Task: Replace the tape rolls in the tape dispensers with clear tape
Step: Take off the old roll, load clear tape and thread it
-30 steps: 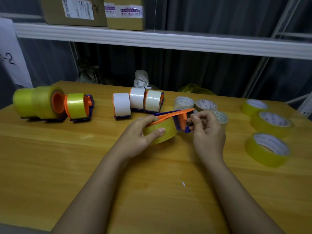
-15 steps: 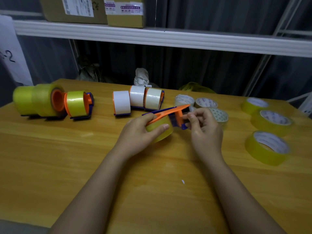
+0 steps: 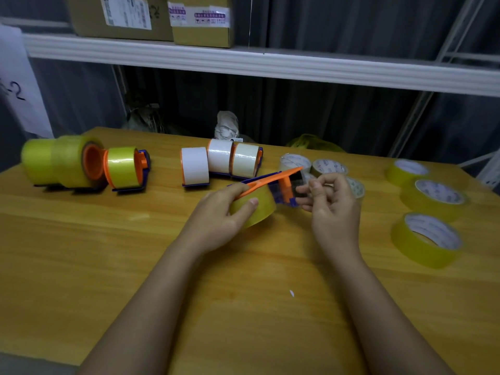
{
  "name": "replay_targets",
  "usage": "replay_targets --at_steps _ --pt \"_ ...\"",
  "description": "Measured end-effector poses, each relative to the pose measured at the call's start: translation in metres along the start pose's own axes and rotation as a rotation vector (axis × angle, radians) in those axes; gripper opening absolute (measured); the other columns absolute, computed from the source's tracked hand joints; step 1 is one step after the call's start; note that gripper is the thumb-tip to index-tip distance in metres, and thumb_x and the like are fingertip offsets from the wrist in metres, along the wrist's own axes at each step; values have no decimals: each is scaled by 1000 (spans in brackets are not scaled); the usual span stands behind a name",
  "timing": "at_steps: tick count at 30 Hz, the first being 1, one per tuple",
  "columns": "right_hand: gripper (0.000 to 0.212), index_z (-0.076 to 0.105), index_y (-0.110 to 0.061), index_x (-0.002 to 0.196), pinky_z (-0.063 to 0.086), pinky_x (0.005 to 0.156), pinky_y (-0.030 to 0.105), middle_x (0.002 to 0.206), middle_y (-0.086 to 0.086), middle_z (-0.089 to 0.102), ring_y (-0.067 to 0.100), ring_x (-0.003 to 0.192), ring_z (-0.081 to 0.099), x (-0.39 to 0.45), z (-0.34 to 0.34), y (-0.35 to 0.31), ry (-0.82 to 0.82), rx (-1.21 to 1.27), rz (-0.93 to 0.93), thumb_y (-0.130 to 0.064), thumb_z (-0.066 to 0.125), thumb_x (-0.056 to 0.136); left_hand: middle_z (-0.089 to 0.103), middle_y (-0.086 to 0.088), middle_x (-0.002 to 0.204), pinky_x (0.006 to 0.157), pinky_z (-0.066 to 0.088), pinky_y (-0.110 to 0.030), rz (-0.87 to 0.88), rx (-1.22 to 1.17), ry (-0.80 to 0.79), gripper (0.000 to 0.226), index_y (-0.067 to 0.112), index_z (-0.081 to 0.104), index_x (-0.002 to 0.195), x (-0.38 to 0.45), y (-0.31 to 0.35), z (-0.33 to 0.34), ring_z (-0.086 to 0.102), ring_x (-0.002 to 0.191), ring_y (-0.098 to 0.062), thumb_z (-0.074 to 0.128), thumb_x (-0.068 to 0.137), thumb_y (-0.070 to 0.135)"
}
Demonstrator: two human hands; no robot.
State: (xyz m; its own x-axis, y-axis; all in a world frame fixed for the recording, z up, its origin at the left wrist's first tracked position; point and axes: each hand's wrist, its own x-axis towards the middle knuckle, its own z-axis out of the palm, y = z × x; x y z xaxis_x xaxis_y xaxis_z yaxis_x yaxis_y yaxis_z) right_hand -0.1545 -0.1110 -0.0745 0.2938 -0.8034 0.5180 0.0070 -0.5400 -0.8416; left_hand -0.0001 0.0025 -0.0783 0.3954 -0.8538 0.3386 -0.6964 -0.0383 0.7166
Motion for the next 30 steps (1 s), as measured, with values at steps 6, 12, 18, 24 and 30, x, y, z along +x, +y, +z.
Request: replay_targets --at_steps 6,12,18,24,30 --pt "17 49 -27 87 57 66 28 87 -2 72 9 74 71 -2 3 -2 -24 26 -21 -15 49 99 64 10 85 71 53 -46 -82 12 100 50 33 61 94 2 3 3 60 81 -9 54 68 75" --pt "17 56 -23 80 54 63 25 76 -4 66 11 67 66 2 1 2 30 21 26 -15 61 94 64 8 80 65 51 -45 -48 35 233 42 28 64 88 2 3 6 59 77 -7 50 78 66" --pt "18 61 -13 73 41 54 11 64 -1 55 3 57 48 8 0 6 14 61 182 -15 67 89 64 5 76 61 47 -39 13 88 320 49 23 66 85 1 4 8 58 72 -11 45 79 67" --pt "20 61 -13 70 44 57 12 66 -2 58 12 66 53 10 -3 7 -17 82 291 -15 66 89 65 7 80 63 46 -38 104 141 343 48 19 67 90 1 4 10 58 74 -12 46 83 61" --pt "16 61 -19 75 44 59 11 71 -3 61 9 68 56 9 -2 7 21 41 216 -17 65 90 66 6 84 65 48 -42 109 136 324 49 19 66 93 1 4 10 59 77 -15 44 83 61"
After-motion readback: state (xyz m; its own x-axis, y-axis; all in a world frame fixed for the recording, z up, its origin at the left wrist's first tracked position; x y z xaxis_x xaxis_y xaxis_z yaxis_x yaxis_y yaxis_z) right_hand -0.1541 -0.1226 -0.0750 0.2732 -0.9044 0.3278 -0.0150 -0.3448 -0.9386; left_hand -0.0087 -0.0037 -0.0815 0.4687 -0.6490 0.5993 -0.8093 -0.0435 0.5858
